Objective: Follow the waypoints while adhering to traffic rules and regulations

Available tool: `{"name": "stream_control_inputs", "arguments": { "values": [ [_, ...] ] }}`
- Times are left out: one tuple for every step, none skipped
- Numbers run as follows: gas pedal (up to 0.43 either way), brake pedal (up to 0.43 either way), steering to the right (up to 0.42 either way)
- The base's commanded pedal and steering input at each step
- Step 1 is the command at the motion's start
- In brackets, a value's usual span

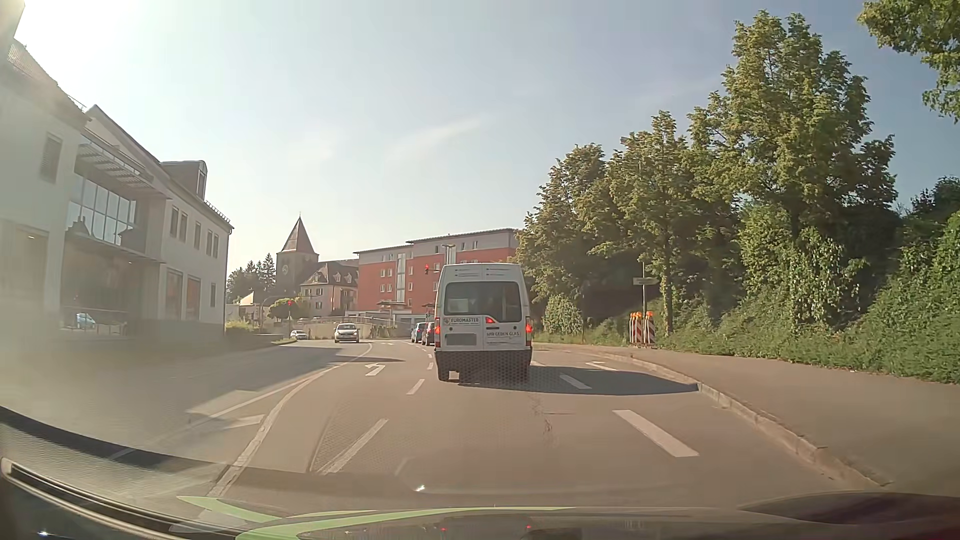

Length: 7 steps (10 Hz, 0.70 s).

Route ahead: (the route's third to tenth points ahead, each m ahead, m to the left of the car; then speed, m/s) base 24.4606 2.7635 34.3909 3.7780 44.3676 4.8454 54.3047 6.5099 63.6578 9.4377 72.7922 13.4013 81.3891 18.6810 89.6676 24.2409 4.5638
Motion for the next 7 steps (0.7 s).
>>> {"name": "stream_control_inputs", "arguments": {
  "values": [
    [0.000,0.085,-0.011],
    [0.000,0.098,-0.011],
    [0.000,0.104,-0.012],
    [0.000,0.116,-0.014],
    [0.000,0.122,-0.014],
    [0.000,0.128,-0.015],
    [0.000,0.128,-0.015]
  ]
}}
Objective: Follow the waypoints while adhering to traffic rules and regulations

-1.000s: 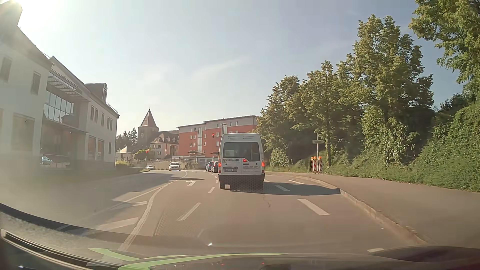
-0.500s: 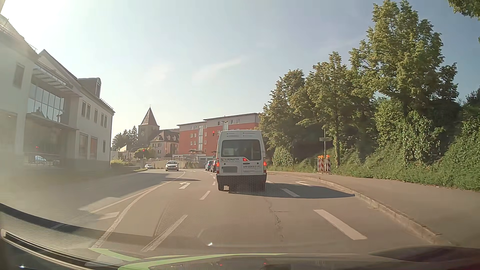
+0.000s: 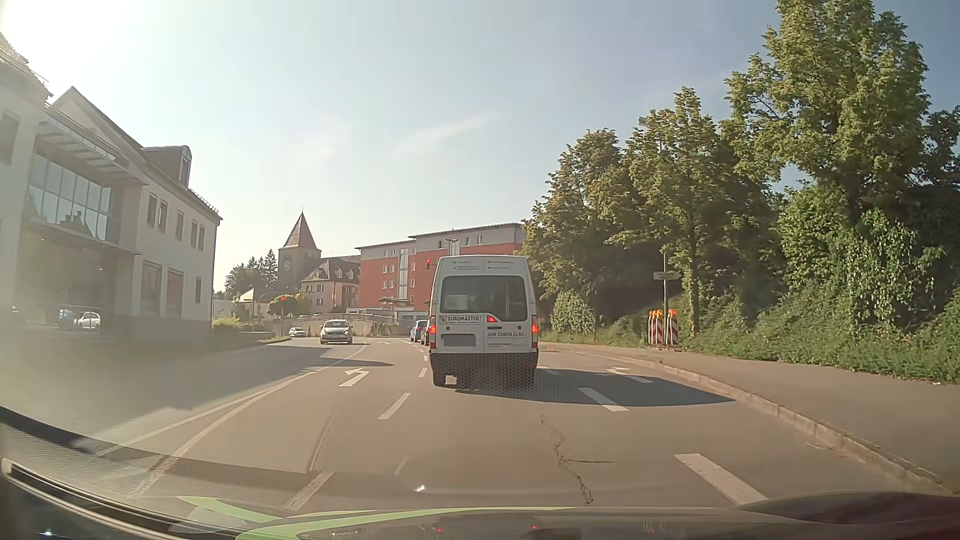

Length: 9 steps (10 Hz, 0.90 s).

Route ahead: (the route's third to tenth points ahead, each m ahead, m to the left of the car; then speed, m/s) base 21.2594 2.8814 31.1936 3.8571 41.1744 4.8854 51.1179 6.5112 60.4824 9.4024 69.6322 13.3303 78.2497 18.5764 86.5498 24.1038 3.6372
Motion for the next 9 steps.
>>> {"name": "stream_control_inputs", "arguments": {
  "values": [
    [0.000,0.146,-0.015],
    [0.000,0.171,-0.015],
    [0.000,0.195,-0.015],
    [0.000,0.207,-0.014],
    [0.000,0.213,-0.013],
    [0.000,0.213,-0.012],
    [0.000,0.183,-0.012],
    [0.000,0.152,-0.012],
    [0.000,0.146,-0.012]
  ]
}}
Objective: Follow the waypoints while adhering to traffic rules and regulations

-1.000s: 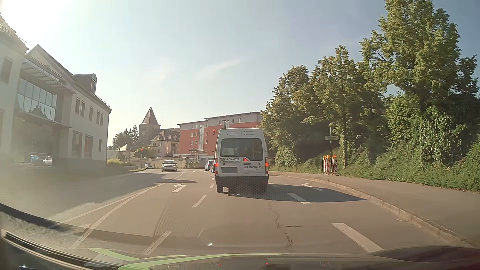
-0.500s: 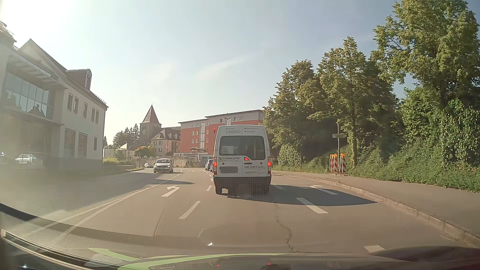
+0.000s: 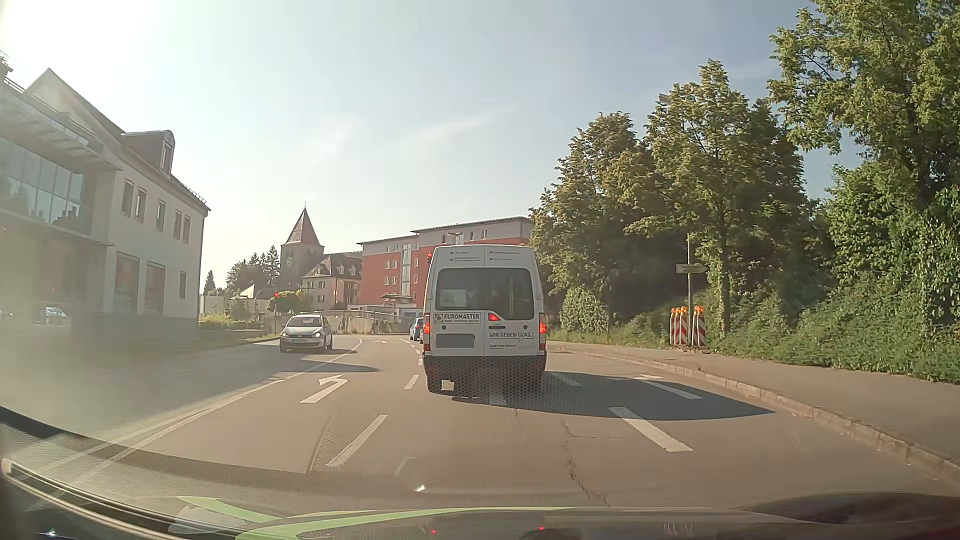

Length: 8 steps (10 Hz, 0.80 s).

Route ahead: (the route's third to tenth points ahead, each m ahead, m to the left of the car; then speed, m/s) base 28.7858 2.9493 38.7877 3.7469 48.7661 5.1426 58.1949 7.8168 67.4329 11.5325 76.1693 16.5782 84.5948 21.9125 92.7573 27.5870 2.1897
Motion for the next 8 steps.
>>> {"name": "stream_control_inputs", "arguments": {
  "values": [
    [0.000,0.171,-0.012],
    [0.000,0.189,-0.012],
    [0.000,0.213,-0.012],
    [0.000,0.220,-0.012],
    [0.000,0.220,-0.012],
    [0.000,0.226,-0.012],
    [0.000,0.232,-0.012],
    [0.000,0.232,-0.012]
  ]
}}
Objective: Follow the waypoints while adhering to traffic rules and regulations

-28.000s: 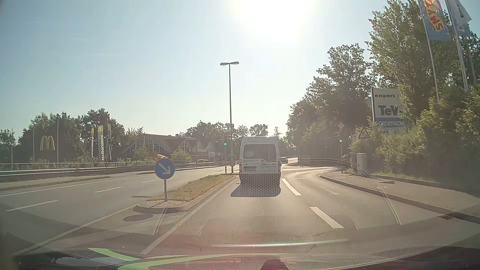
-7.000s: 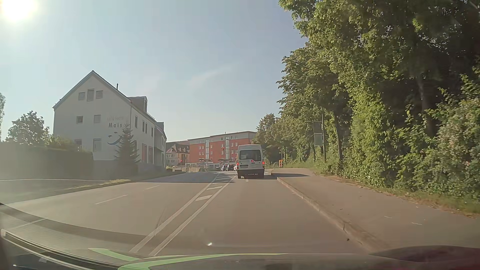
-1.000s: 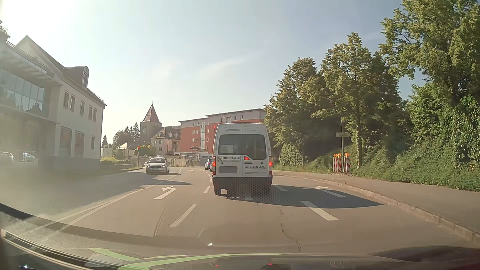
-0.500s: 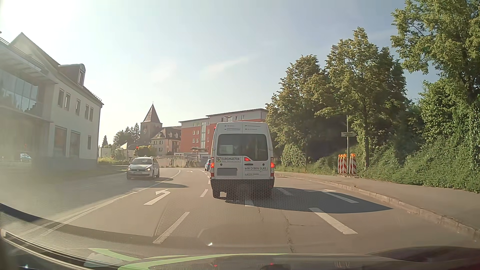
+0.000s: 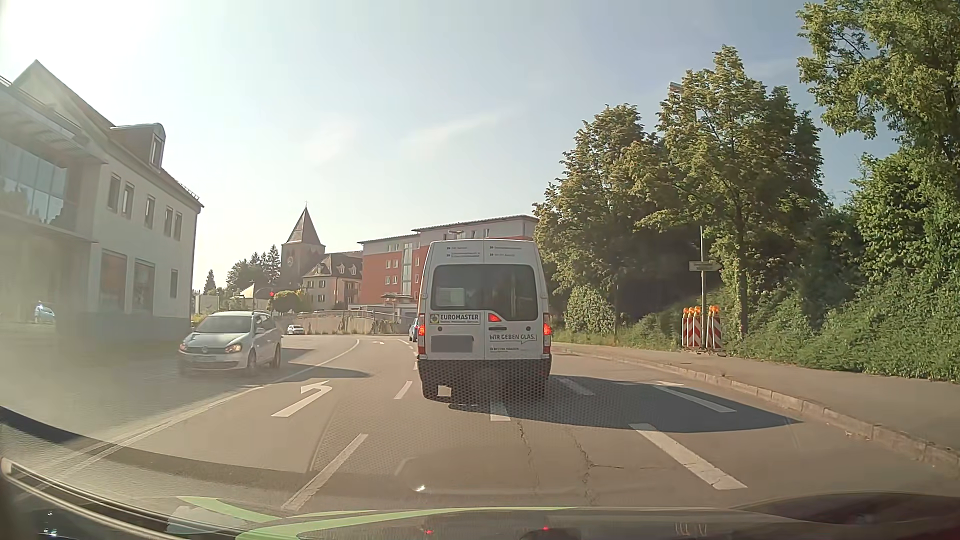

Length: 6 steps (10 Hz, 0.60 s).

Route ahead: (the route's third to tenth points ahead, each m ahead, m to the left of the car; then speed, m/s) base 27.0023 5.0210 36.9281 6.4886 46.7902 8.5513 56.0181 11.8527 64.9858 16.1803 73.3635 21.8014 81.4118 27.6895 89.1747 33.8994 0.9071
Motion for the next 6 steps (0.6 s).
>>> {"name": "stream_control_inputs", "arguments": {
  "values": [
    [0.000,0.238,-0.012],
    [0.000,0.250,-0.012],
    [0.000,0.256,-0.012],
    [0.000,0.256,-0.012],
    [0.000,0.256,-0.012],
    [0.000,0.256,-0.012]
  ]
}}
